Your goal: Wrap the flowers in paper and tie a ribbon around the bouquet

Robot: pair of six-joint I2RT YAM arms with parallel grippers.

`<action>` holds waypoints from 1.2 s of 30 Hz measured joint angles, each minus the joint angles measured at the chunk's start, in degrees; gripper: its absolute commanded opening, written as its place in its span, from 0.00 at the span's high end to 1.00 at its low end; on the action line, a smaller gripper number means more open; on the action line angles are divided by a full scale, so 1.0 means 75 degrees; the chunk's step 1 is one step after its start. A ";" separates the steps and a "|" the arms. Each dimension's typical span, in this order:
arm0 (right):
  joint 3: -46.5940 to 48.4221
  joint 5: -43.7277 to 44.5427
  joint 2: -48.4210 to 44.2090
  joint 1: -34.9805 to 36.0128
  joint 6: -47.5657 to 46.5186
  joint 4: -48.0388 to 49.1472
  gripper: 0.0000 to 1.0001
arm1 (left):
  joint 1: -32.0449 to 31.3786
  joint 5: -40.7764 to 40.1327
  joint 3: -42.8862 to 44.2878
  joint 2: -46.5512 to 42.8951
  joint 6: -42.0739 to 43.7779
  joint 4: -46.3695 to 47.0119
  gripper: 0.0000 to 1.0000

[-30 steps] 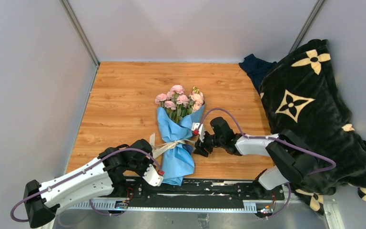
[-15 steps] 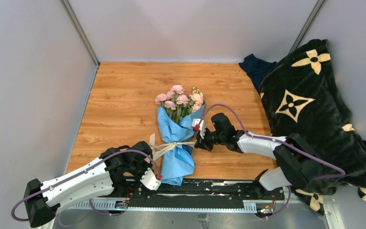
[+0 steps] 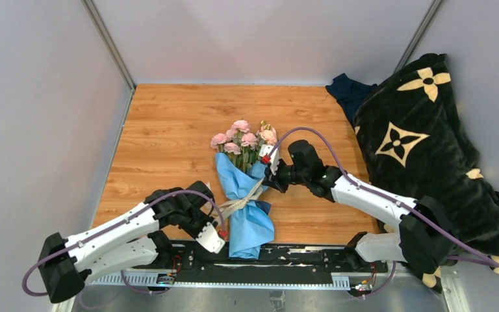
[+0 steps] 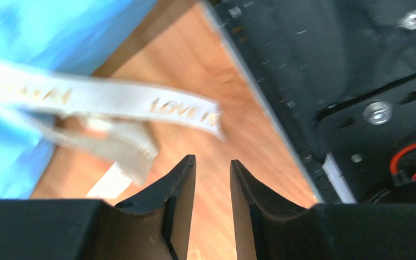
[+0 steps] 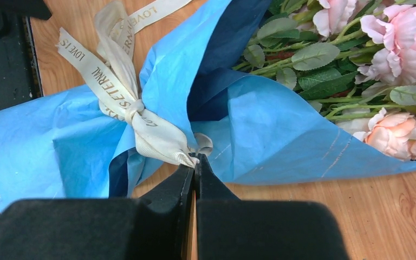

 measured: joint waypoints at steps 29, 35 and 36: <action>-0.0256 0.0227 -0.0449 0.0251 -0.0012 -0.0495 1.00 | 0.2081 0.0012 -0.0420 0.1559 -0.0883 0.3057 1.00; -0.0484 0.0233 -0.0504 0.0248 0.0431 -0.0807 1.00 | 0.2372 -0.0816 -0.0405 0.1230 -0.1445 0.3891 1.00; -0.0495 0.0233 -0.0495 0.0248 0.0557 -0.0912 1.00 | 0.2541 -0.0941 -0.0405 0.1192 -0.1571 0.4162 1.00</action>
